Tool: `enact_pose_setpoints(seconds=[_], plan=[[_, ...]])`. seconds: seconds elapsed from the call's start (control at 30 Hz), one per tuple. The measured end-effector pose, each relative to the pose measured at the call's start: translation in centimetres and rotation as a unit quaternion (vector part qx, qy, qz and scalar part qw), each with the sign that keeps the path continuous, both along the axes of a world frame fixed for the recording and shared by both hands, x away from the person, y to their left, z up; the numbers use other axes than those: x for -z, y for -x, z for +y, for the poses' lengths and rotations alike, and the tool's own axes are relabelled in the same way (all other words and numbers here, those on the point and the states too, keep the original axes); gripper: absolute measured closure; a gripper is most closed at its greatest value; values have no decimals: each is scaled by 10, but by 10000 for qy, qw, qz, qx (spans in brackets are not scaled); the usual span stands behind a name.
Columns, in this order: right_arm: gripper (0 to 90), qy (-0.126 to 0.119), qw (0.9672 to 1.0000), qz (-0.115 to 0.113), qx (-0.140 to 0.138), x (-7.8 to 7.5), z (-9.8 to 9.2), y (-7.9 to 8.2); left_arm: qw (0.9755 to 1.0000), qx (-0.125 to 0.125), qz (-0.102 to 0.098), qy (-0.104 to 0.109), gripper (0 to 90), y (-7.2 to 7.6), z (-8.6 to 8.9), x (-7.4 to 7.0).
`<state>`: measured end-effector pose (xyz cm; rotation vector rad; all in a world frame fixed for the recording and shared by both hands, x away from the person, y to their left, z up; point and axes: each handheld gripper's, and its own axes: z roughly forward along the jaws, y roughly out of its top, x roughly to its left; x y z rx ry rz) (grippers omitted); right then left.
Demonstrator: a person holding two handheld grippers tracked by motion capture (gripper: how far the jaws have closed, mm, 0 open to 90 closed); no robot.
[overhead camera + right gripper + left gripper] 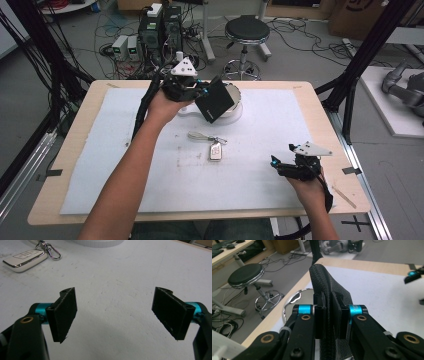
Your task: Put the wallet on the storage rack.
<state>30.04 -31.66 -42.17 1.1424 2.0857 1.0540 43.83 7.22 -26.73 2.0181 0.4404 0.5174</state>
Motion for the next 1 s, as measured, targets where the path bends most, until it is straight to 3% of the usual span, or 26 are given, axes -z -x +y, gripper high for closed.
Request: enact_pose_setpoints(seconds=[0.03, 0.43, 0.63, 1.0], plan=[[207, 0, 10000, 5, -13, 0, 0, 0, 10000, -58, 12, 10, 815, -9, -3, -1], [206, -8, 10000, -16, -38, 0, 1, -2, 9994, -347, -10, -12, 815, -45, -19, -3], [206, -33, 10000, -4, -40, 1, 0, -2, 9989, -466, 22, -73, 814, -56, -26, 7], [207, -48, 10000, 7, -13, 2, -3, 0, 9970, -673, 12, -385, 813, -71, -41, 29]])
